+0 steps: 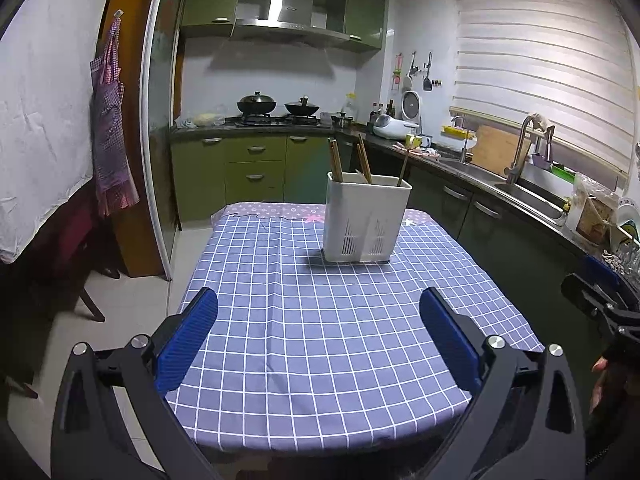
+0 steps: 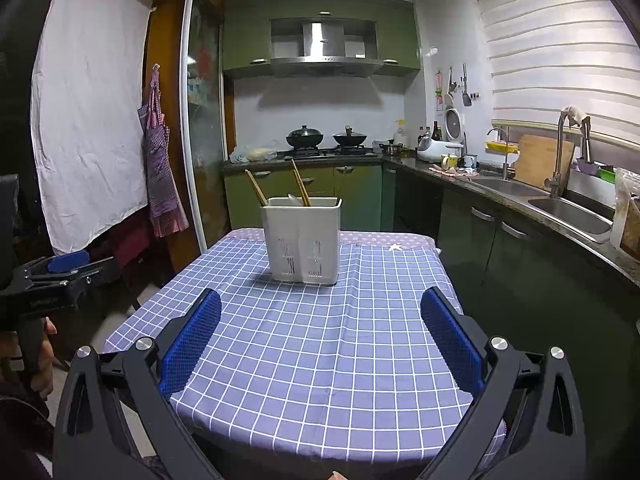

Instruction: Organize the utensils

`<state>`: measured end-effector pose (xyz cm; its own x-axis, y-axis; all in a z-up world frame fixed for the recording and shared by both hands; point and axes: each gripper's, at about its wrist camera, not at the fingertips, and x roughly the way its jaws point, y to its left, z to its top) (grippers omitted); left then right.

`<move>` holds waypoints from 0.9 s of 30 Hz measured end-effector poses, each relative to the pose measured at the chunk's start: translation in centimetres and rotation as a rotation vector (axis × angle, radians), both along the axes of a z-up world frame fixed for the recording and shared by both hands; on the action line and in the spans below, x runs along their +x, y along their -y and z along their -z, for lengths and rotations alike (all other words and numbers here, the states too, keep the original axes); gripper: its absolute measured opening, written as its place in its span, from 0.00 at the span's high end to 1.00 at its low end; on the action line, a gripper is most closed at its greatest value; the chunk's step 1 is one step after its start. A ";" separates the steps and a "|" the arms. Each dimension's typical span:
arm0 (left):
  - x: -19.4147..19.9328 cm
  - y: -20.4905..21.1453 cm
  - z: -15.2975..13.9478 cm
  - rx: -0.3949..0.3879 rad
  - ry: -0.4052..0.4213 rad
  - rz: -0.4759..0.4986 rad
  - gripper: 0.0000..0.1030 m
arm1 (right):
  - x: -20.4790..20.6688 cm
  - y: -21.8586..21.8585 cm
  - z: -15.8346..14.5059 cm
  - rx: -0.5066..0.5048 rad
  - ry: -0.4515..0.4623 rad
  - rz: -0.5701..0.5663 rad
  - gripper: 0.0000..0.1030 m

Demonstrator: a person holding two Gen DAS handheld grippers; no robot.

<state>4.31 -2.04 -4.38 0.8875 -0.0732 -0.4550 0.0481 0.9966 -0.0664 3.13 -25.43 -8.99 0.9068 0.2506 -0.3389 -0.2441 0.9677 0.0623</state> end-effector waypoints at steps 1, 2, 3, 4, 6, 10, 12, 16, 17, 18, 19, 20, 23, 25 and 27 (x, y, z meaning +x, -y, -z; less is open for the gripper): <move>0.0 0.0 0.0 -0.004 -0.002 0.000 0.07 | 0.1 0.0 0.0 -0.001 -0.001 -0.002 0.04; 0.0 -0.1 0.0 -0.008 -0.003 0.000 0.07 | 0.0 -0.1 0.0 -0.002 -0.001 -0.004 0.04; -0.1 -0.2 0.0 -0.013 -0.002 0.002 0.07 | 0.0 -0.1 0.0 -0.004 0.000 -0.006 0.04; -0.1 -0.2 0.0 -0.014 -0.002 0.001 0.07 | -0.1 -0.2 0.0 -0.004 0.000 -0.007 0.04; -0.2 -0.2 0.0 -0.013 -0.001 -0.002 0.07 | 0.0 -0.2 -0.1 -0.003 0.001 -0.009 0.04; -0.4 -0.1 -0.1 -0.011 0.009 -0.002 0.07 | 0.1 -0.4 -0.1 -0.006 0.003 -0.011 0.04; -0.5 -0.2 -0.1 -0.009 0.011 -0.004 0.07 | 0.1 -0.4 -0.1 -0.007 0.002 -0.012 0.04; -0.5 -0.2 0.0 -0.012 0.005 0.001 0.07 | 0.2 -0.4 -0.1 -0.005 -0.002 -0.013 0.04; -0.5 -0.2 0.0 -0.017 0.003 0.005 0.07 | 0.2 -0.4 0.0 -0.004 -0.002 -0.013 0.04; -0.5 -0.3 0.0 -0.023 0.004 0.004 0.07 | 0.2 -0.4 0.0 -0.004 -0.003 -0.014 0.04; -0.5 -0.3 -0.1 -0.026 0.006 -0.002 0.07 | 0.2 -0.4 0.0 -0.004 -0.003 -0.014 0.04; -0.5 -0.3 -0.1 -0.025 0.011 -0.013 0.07 | 0.2 -0.4 0.0 -0.005 -0.003 -0.014 0.04; -0.6 -0.3 -0.3 -0.010 0.017 -0.025 0.07 | 0.2 -0.4 0.0 -0.001 -0.007 -0.016 0.04; -0.5 -0.3 -0.3 -0.009 0.014 -0.024 0.07 | 0.3 -0.4 0.1 -0.002 -0.008 -0.015 0.04; -0.5 -0.1 -0.4 -0.007 0.012 -0.023 0.07 | 0.3 -0.5 0.1 -0.002 -0.010 -0.018 0.04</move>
<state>3.82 -1.94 -4.01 0.8946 -0.0557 -0.4435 0.0261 0.9970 -0.0726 3.47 -24.97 -9.08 0.8986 0.2665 -0.3485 -0.2611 0.9632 0.0631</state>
